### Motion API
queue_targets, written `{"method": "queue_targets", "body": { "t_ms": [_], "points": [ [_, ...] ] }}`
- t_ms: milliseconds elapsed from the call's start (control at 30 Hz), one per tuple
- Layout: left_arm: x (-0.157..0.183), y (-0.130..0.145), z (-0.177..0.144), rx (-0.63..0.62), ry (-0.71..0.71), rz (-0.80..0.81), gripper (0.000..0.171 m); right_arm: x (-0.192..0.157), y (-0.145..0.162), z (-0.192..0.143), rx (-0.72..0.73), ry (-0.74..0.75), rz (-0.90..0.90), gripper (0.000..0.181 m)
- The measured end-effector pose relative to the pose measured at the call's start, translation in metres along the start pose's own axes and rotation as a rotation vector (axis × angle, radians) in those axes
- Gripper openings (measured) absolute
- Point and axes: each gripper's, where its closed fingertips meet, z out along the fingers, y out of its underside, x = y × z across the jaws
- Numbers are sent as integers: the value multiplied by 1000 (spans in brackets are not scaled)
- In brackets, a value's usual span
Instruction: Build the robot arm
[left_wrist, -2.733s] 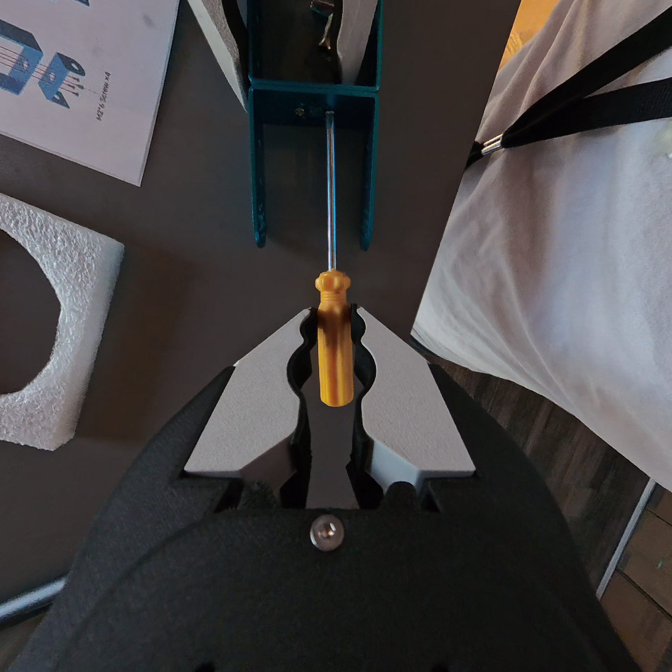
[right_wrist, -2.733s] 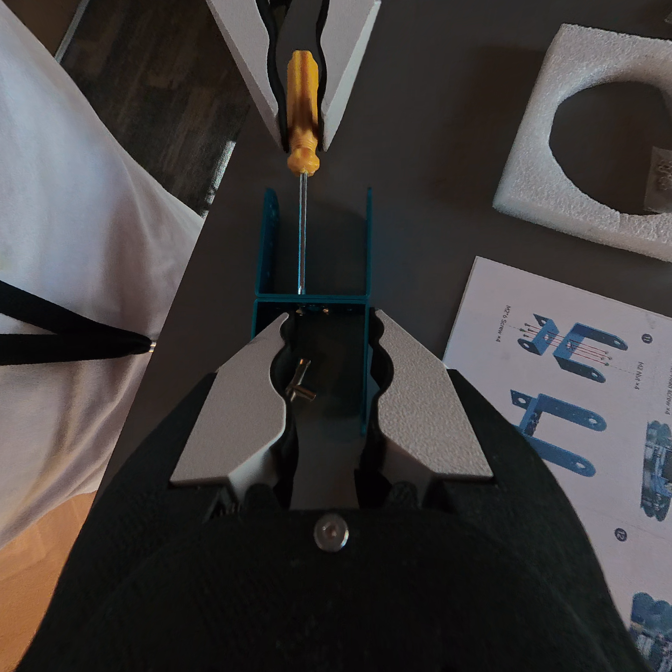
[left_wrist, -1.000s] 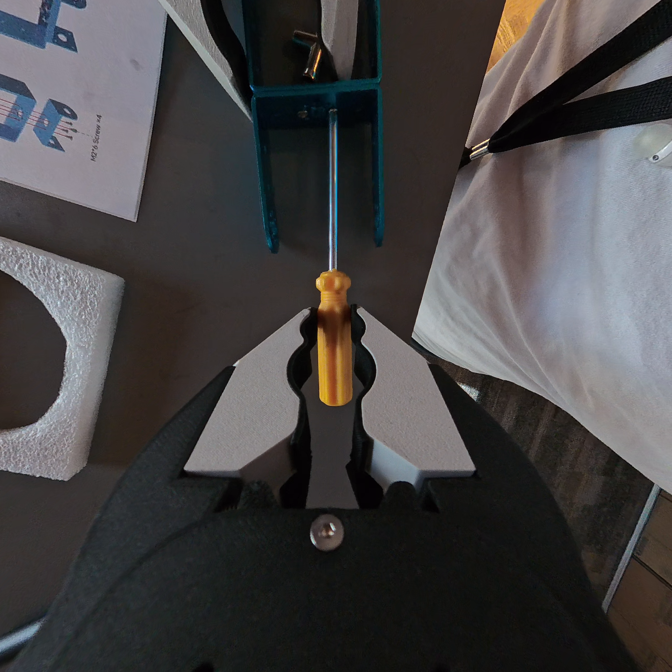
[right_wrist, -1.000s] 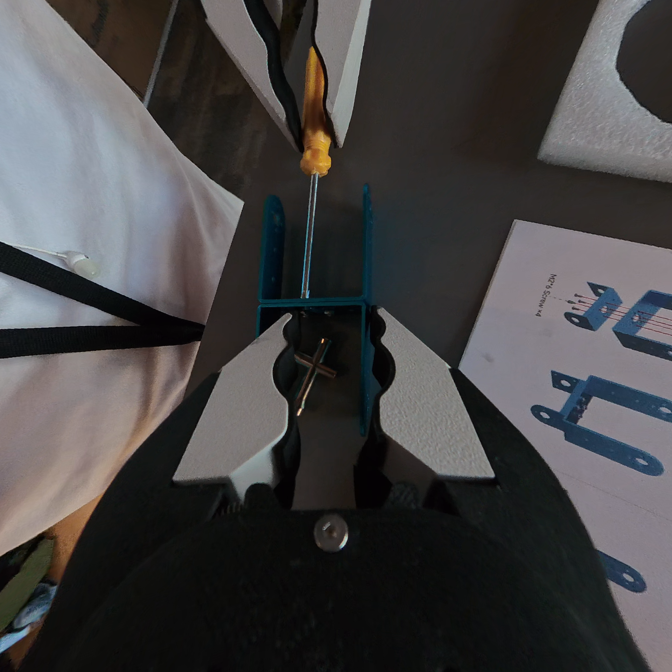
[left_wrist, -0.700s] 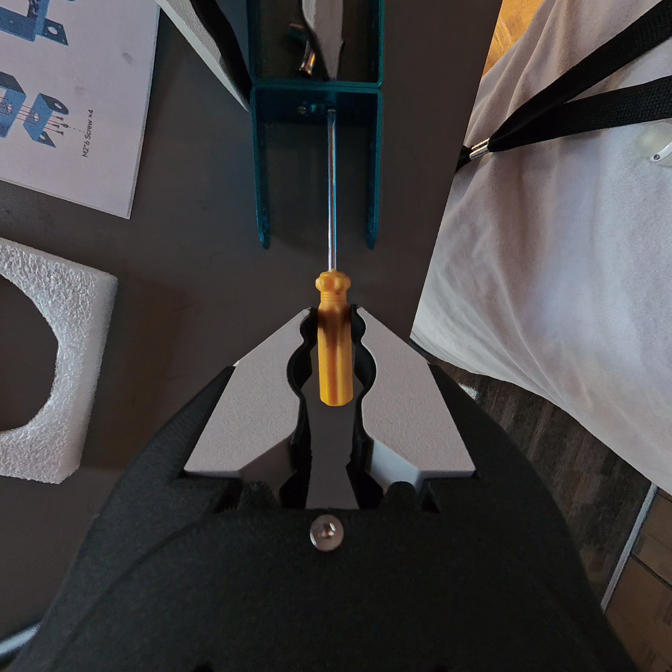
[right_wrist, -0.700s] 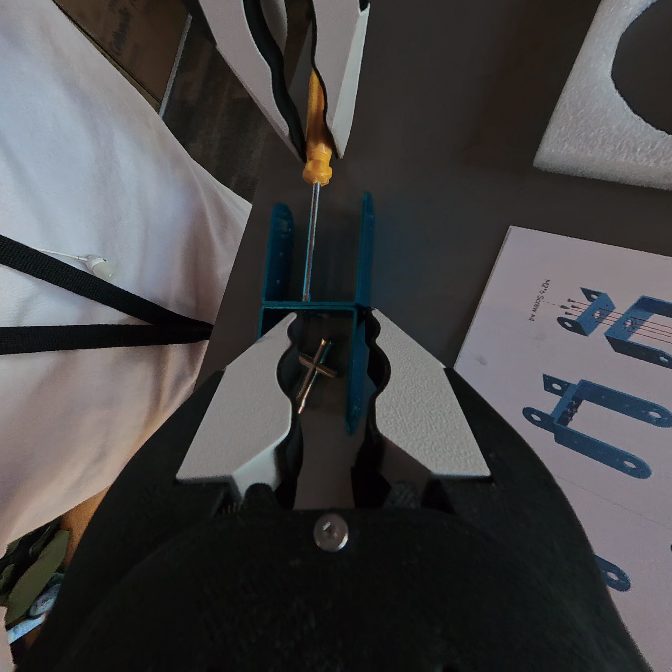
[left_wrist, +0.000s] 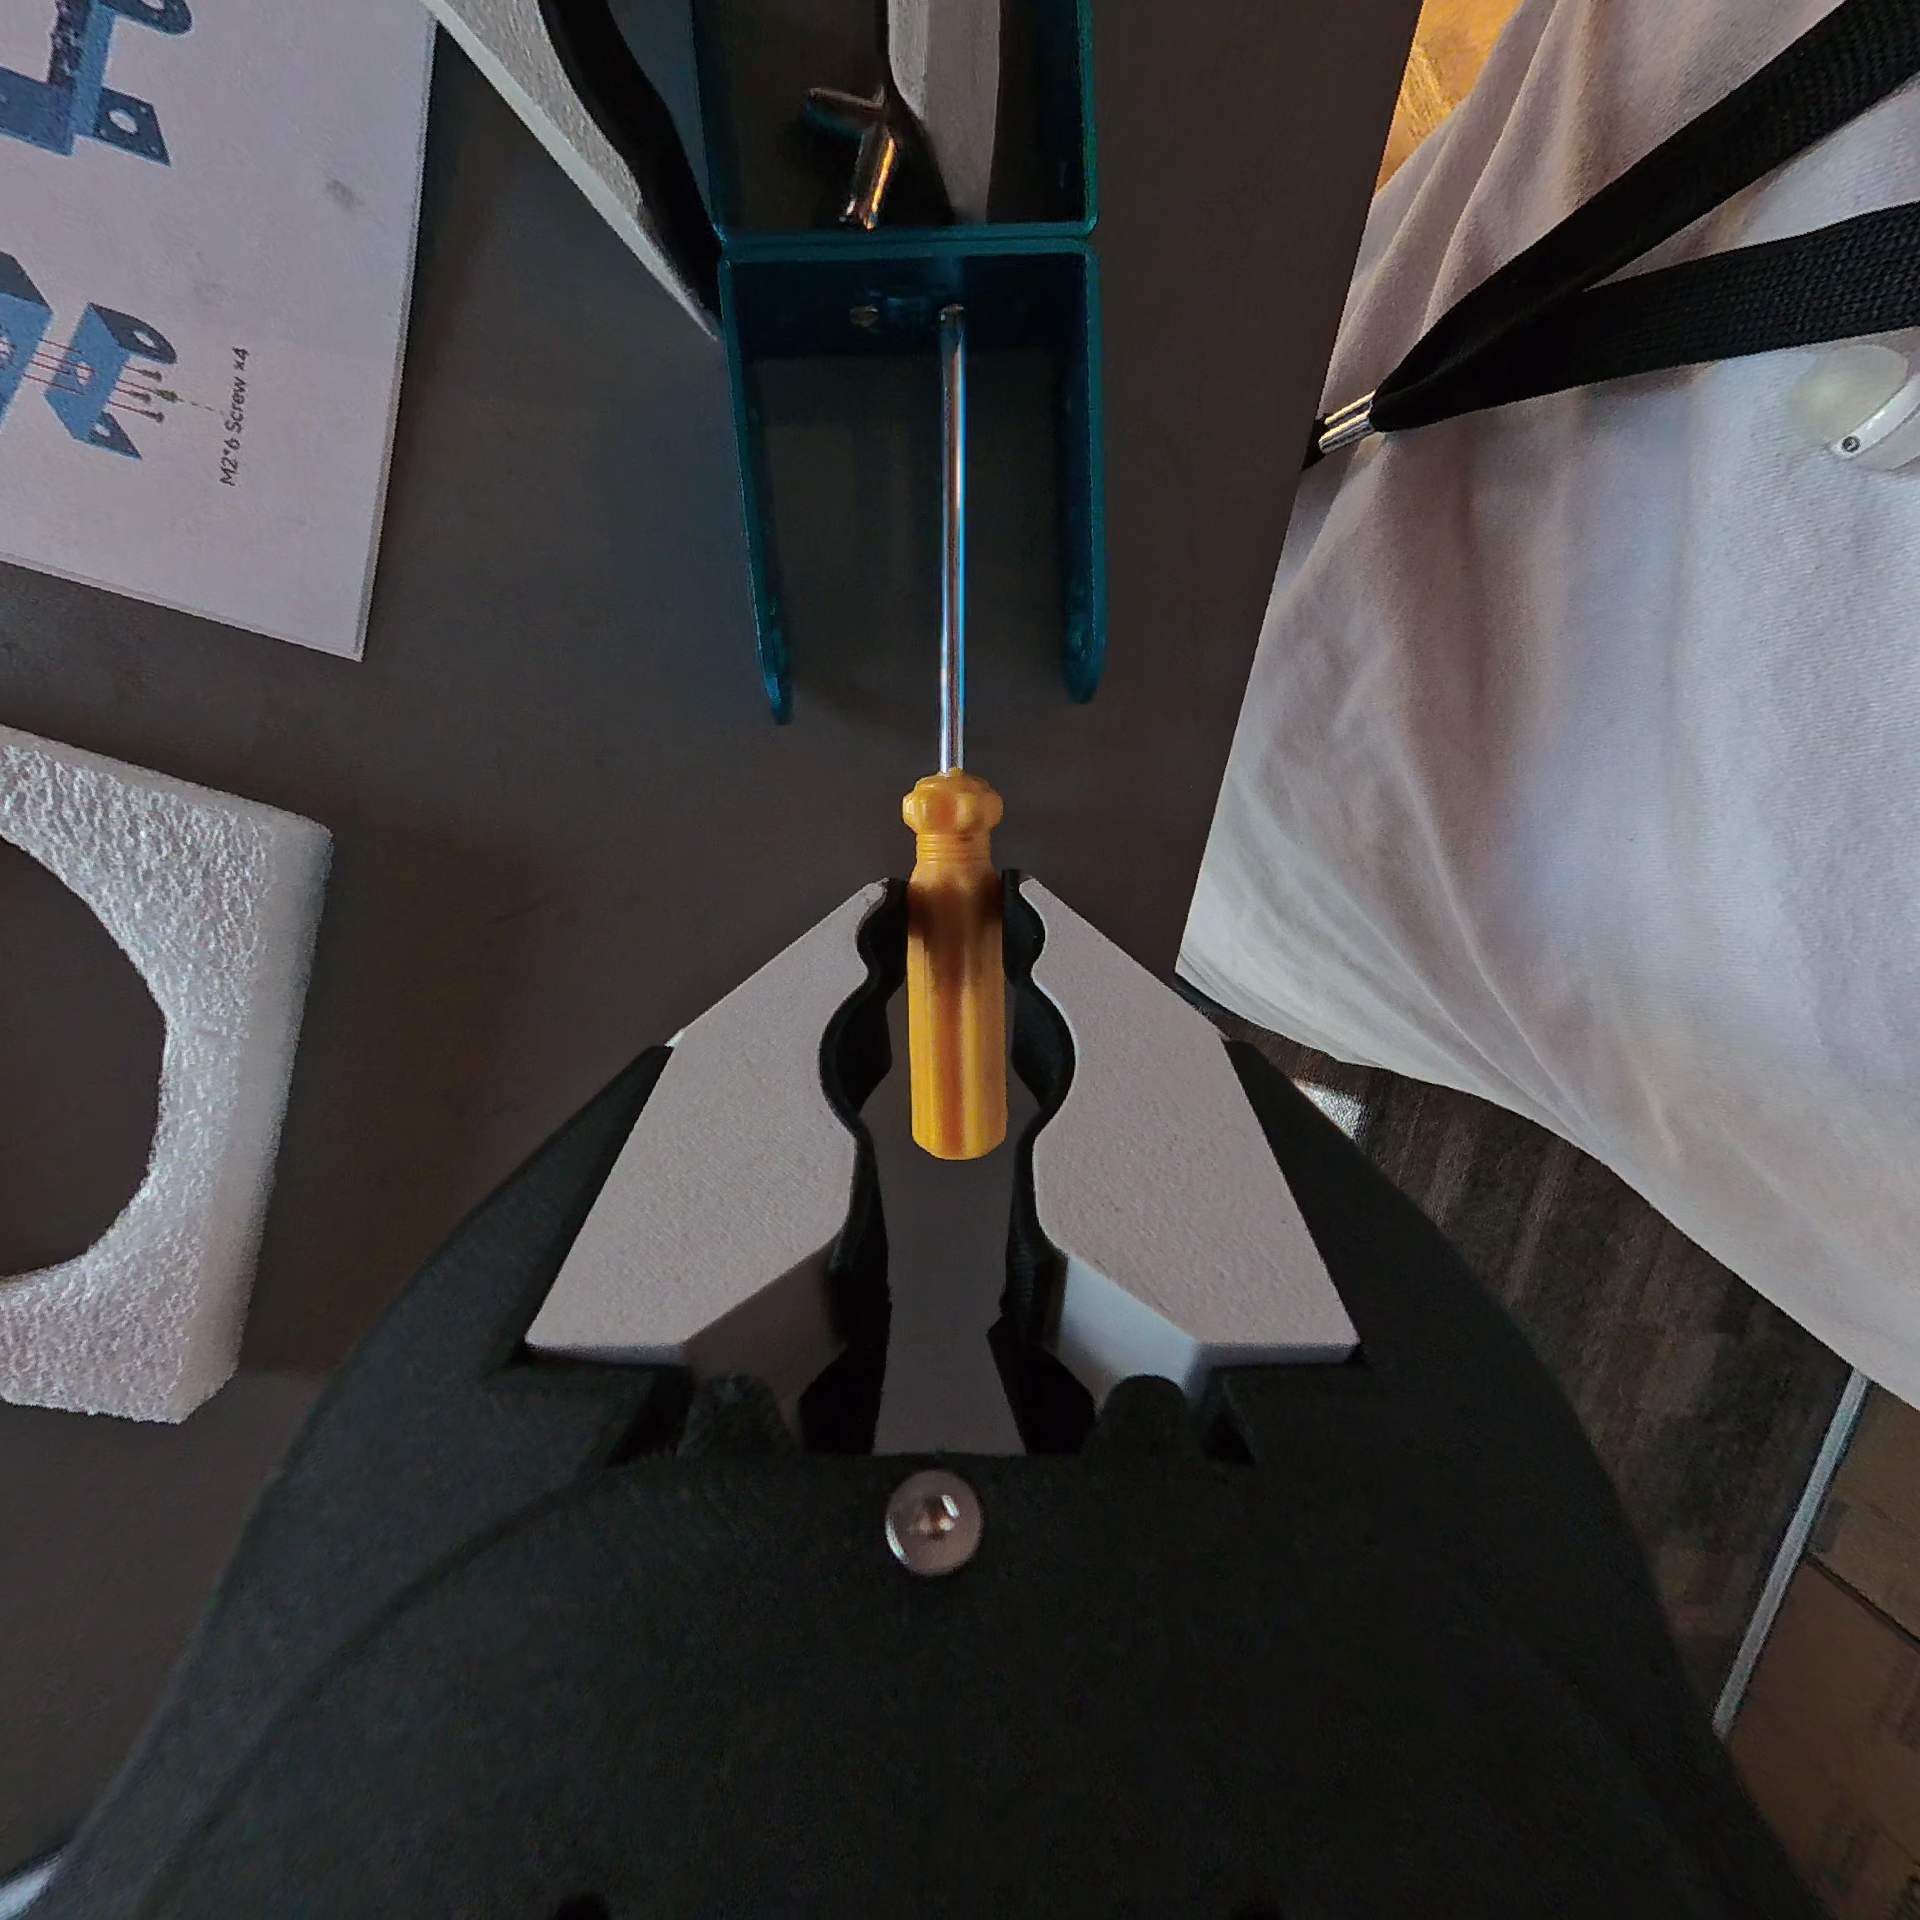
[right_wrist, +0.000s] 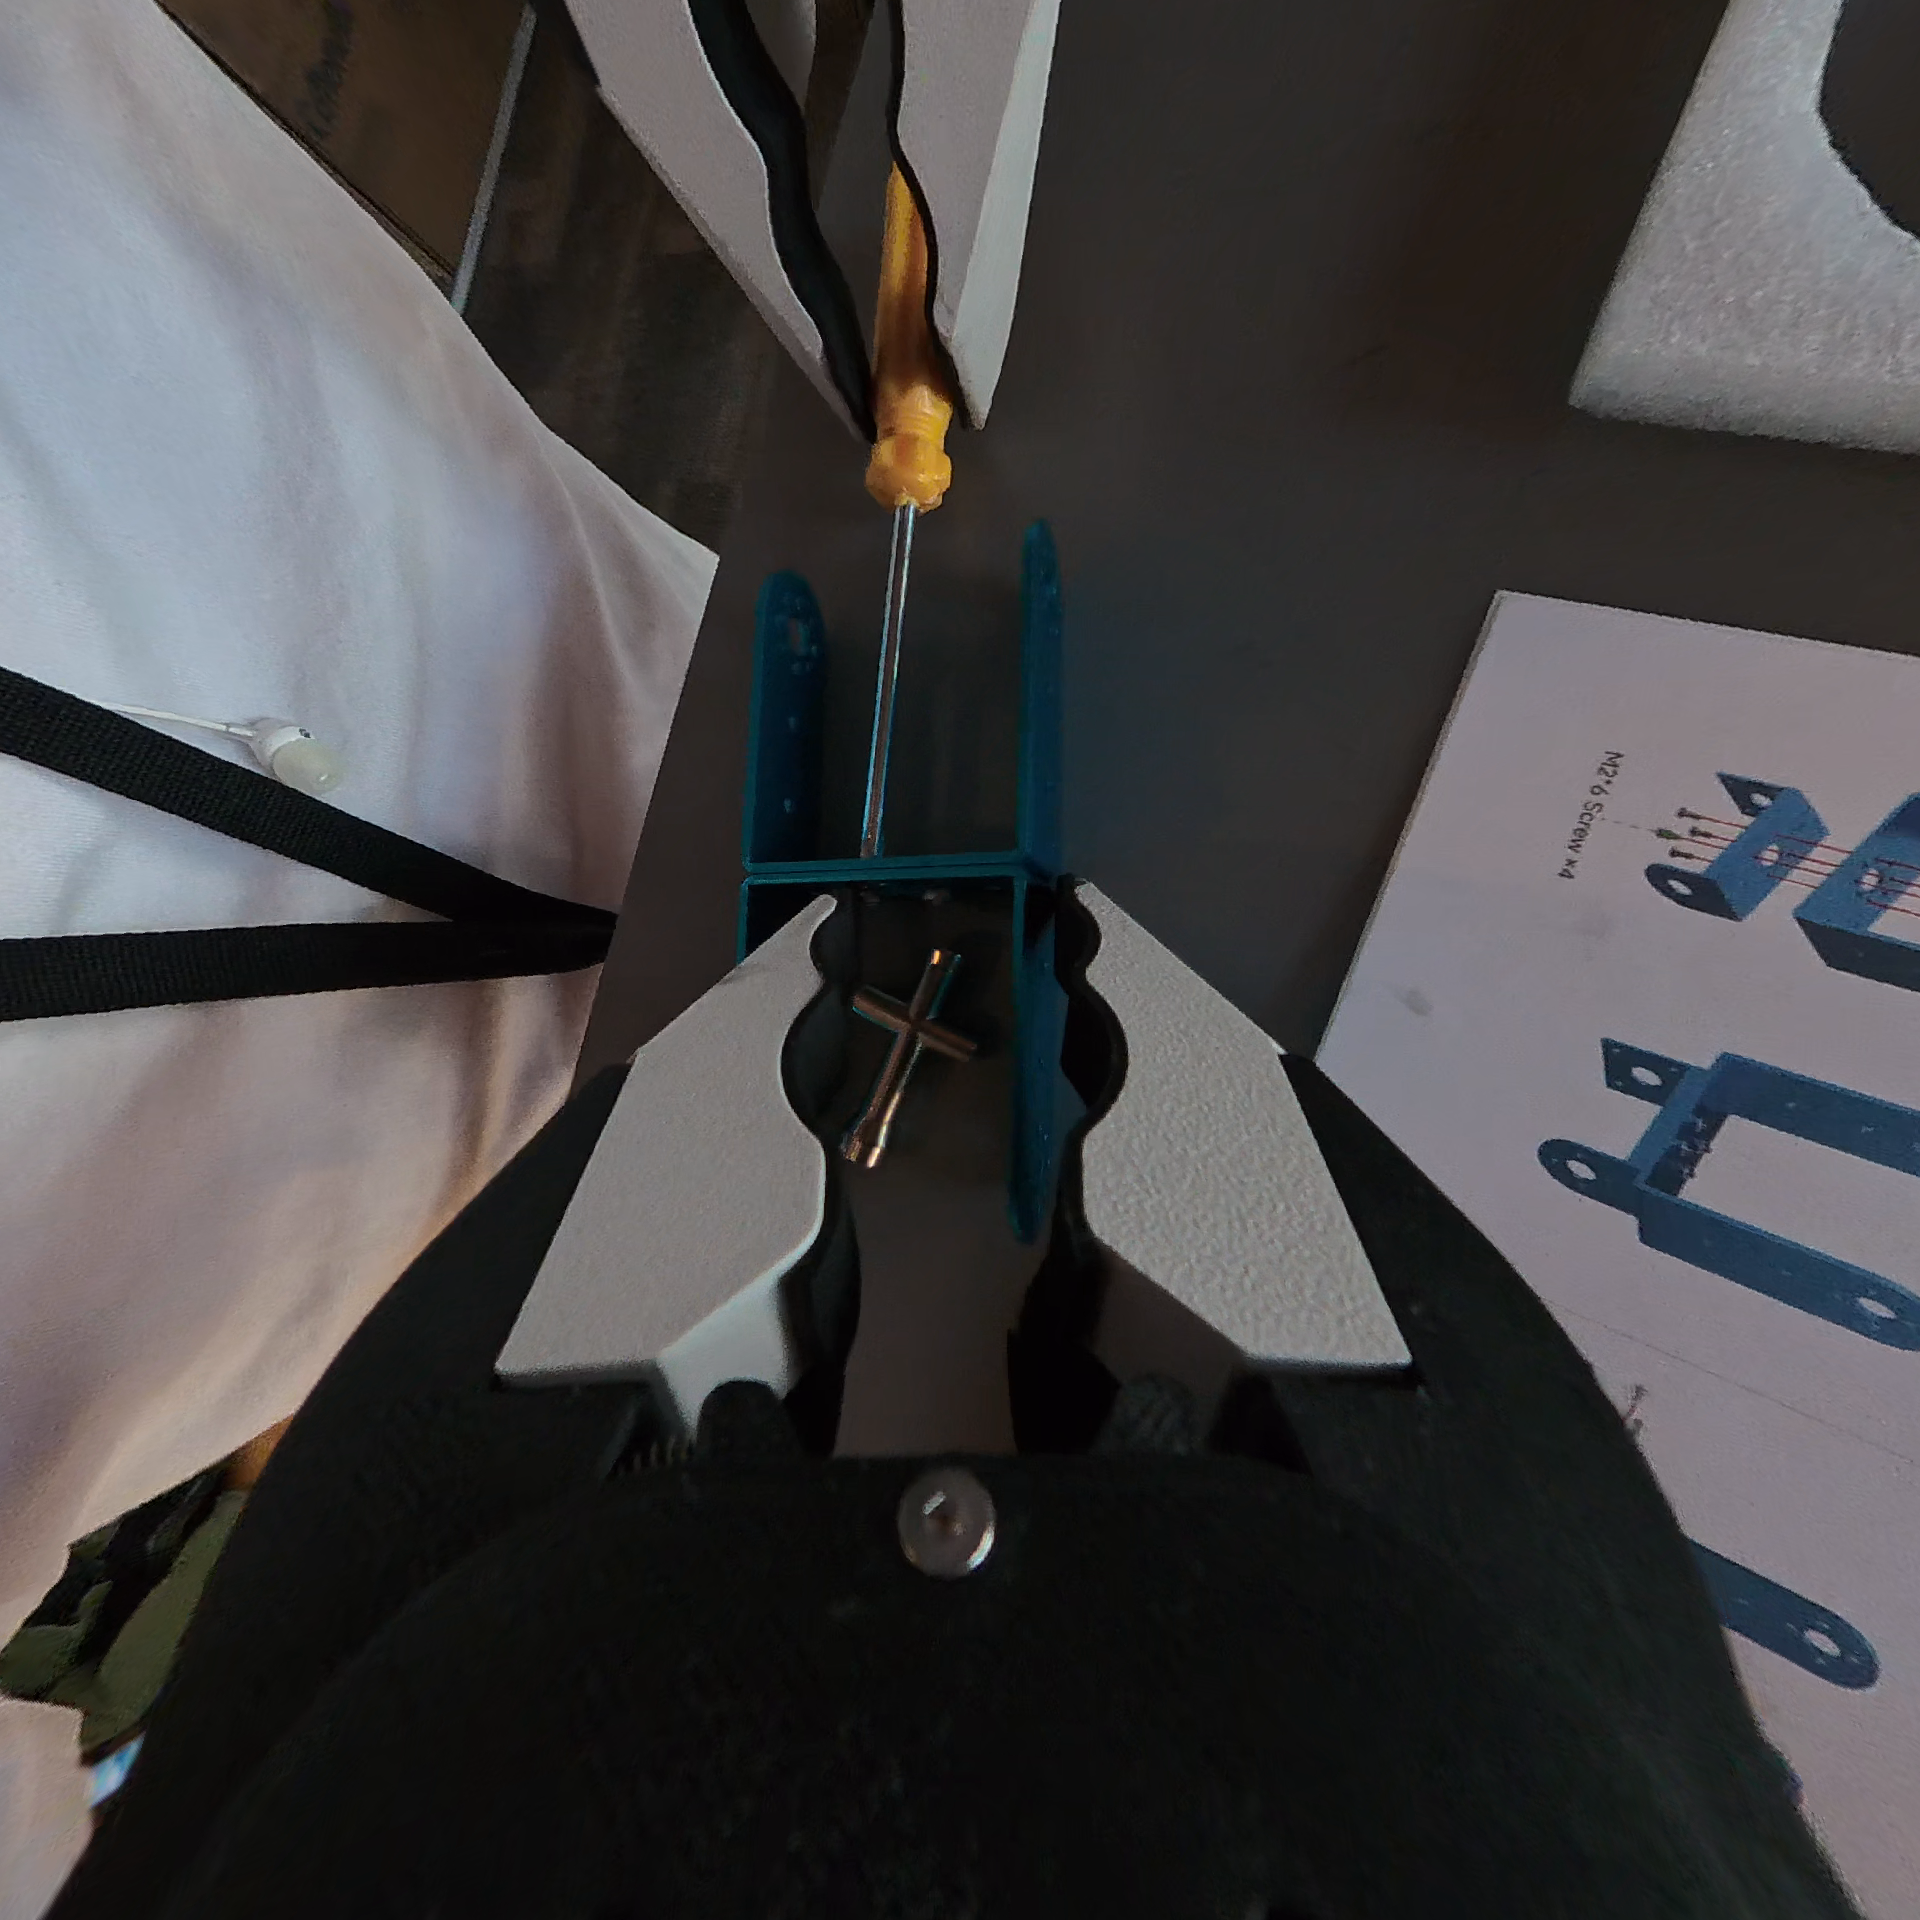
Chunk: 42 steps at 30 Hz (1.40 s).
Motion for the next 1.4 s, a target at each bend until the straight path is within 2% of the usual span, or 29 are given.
{"method": "queue_targets", "body": {
  "t_ms": [33, 67, 167, 200, 300, 500, 767, 833, 900, 967, 1067, 1233, 1400],
  "points": [
    [0, 0, 0, 1, 0, 0, 17, 0, -1, -1, 4, -10, 12, 34],
    [1, 0, 0, 2, 2, 3, 17, 2, -1, -2, 10, -7, 16, 24],
    [1, -1, 1, 2, -1, 8, 17, 4, 0, -3, 2, 0, 8, 24],
    [1, -1, 1, 4, 0, 7, 17, 4, 0, -3, 0, 1, -10, 24],
    [1, -1, 0, 6, 1, 2, 17, -2, 1, -4, 0, -19, -19, 42],
    [1, -1, 1, 0, 1, 6, 17, -2, 1, 2, -11, 12, -33, 42],
    [3, -1, 1, -2, 4, 8, 17, -4, 1, 1, -26, -14, 0, 36],
    [4, -1, 1, -4, 5, 12, 17, -3, 1, -1, -23, -18, 18, 23],
    [5, -2, 1, -4, 4, 14, 17, 0, 2, -1, -20, -16, 12, 23],
    [4, -1, 1, -4, 2, 13, 17, 0, 0, -1, 1, -22, 0, 24],
    [5, -1, 1, -1, 6, 6, 17, -10, 2, -1, 5, -106, 44, 46],
    [6, -2, 2, -1, 8, 10, 17, -6, 2, 2, -20, -23, -23, 38],
    [5, -1, 2, -4, 7, 11, 17, -5, 3, 2, -35, 18, -43, 37]
  ]
}}
